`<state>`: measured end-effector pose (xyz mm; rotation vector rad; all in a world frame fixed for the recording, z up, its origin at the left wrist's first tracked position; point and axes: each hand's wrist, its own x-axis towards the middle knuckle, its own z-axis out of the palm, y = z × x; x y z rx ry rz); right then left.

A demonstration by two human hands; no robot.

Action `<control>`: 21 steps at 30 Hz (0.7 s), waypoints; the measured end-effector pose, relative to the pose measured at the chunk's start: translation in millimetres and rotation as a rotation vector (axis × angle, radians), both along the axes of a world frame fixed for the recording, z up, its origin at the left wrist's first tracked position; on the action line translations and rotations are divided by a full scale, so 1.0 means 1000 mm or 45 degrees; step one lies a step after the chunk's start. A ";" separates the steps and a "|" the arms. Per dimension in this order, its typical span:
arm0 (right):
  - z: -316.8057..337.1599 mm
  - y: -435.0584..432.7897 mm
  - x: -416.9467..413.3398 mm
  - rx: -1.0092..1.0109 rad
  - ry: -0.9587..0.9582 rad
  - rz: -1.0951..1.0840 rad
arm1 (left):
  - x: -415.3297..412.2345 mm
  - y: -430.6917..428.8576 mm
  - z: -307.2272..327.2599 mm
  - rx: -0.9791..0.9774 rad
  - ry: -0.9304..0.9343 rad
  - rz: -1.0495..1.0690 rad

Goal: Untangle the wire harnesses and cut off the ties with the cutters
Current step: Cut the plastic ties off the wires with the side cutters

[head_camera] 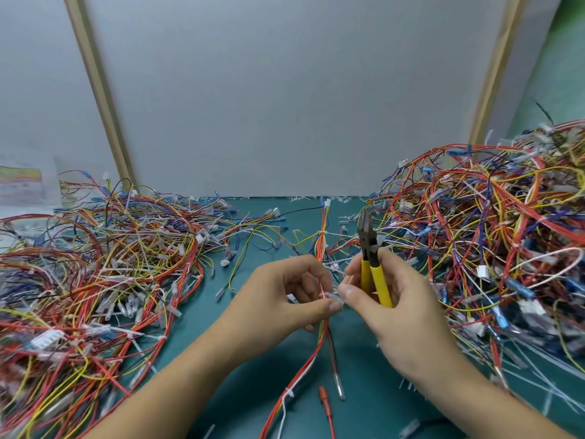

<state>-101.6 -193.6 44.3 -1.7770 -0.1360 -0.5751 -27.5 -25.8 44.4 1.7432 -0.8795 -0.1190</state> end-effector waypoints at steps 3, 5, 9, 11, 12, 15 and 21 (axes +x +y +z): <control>0.000 0.002 -0.001 -0.072 -0.002 -0.016 | -0.002 0.000 0.000 -0.002 -0.007 -0.002; 0.000 0.002 -0.001 -0.057 -0.002 -0.006 | -0.003 -0.002 0.001 -0.004 -0.003 0.014; 0.001 0.002 -0.001 0.011 0.000 0.011 | -0.006 -0.005 0.003 -0.014 0.007 0.027; 0.002 0.000 -0.001 0.030 0.004 0.009 | -0.006 -0.005 0.003 -0.014 0.007 0.010; 0.003 -0.001 -0.001 0.042 0.006 0.010 | -0.006 -0.004 0.004 -0.016 0.032 -0.021; 0.003 -0.002 -0.001 0.068 0.016 0.003 | -0.003 0.004 0.007 0.008 0.155 -0.152; 0.004 -0.007 -0.001 0.041 0.079 0.009 | 0.003 0.008 0.007 -0.073 0.217 -0.181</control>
